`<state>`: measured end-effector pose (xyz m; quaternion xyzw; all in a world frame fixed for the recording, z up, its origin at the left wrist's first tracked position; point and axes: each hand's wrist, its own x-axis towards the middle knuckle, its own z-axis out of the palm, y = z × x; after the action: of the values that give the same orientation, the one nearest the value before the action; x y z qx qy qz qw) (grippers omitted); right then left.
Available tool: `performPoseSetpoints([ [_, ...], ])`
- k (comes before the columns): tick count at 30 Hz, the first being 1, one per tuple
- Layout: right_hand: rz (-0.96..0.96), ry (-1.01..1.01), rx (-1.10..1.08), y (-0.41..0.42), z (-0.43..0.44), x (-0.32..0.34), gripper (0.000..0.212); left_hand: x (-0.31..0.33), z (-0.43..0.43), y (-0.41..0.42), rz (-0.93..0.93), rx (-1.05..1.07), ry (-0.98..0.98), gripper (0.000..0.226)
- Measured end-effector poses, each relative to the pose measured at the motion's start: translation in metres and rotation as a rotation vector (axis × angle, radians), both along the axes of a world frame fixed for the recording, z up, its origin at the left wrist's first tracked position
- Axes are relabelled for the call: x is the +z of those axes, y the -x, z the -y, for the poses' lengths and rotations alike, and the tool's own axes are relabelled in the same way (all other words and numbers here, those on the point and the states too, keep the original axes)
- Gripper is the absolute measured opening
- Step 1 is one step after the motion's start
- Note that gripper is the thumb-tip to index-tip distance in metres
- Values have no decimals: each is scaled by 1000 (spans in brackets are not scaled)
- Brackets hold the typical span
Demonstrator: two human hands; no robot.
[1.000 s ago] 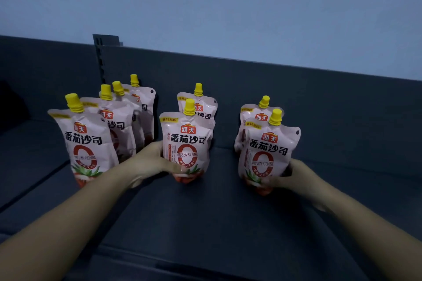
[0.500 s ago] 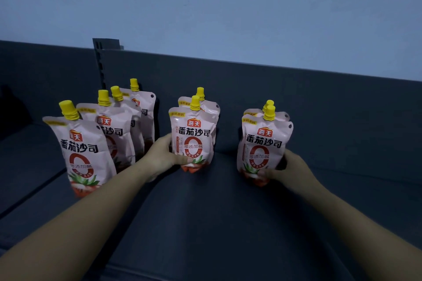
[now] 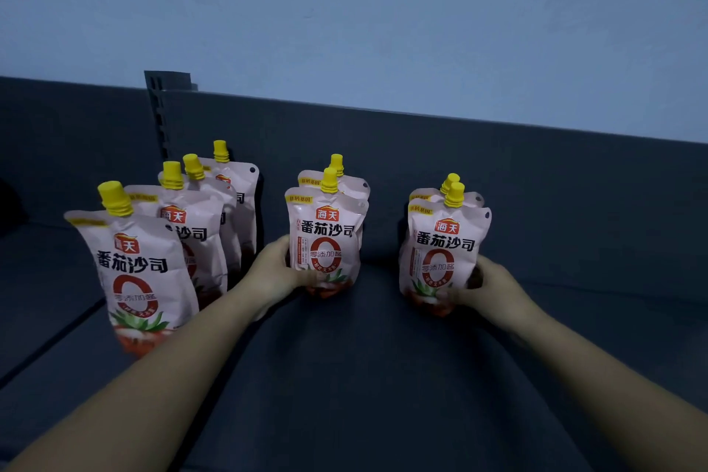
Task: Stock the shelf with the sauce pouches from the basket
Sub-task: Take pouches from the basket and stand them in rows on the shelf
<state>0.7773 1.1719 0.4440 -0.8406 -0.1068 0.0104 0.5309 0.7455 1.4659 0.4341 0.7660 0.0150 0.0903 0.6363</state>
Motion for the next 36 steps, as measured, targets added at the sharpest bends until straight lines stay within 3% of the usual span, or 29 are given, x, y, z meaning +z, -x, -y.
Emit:
performPoseSetpoints([
  [3, -11, 46, -68, 5, -1, 1, 52, 1, 1, 1, -15, 5, -14, 48],
  [7, 53, 111, -230, 18, -7, 1, 39, 2, 3, 3, -28, 9, -25, 52],
  [11, 356, -17, -489, 37, -11, 3, 34, 10, 4, 8, -69, 2, -60, 49],
  [14, 451, -85, -307, 52, -19, 9, 31, 20, 4, 15, -84, 0, -126, 39],
  [17, 346, 92, 35, 61, -38, 11, 21, 26, 8, 29, -82, 21, -113, 31],
  [18, 313, 163, 117, 63, -45, 9, 31, 27, 10, 35, -83, 19, -88, 27],
  [21, 255, 311, 277, 63, -63, -2, 92, 32, 17, 55, -76, -15, 20, 21],
  [23, 360, 259, 345, 68, -74, -1, 107, 39, 21, 68, -21, -51, 82, 22],
  [27, 578, -66, 401, 81, -88, 9, 86, 53, 29, 89, 106, -71, 139, 40],
  [31, 552, -217, 379, 74, -92, 14, 95, 63, 28, 99, 234, -142, 91, 55],
  [33, 527, -275, 373, 74, -97, 21, 97, 67, 25, 101, 248, -250, -22, 75],
  [36, 506, -319, 369, 78, -106, 28, 99, 75, 21, 99, 328, -237, -257, 106],
])
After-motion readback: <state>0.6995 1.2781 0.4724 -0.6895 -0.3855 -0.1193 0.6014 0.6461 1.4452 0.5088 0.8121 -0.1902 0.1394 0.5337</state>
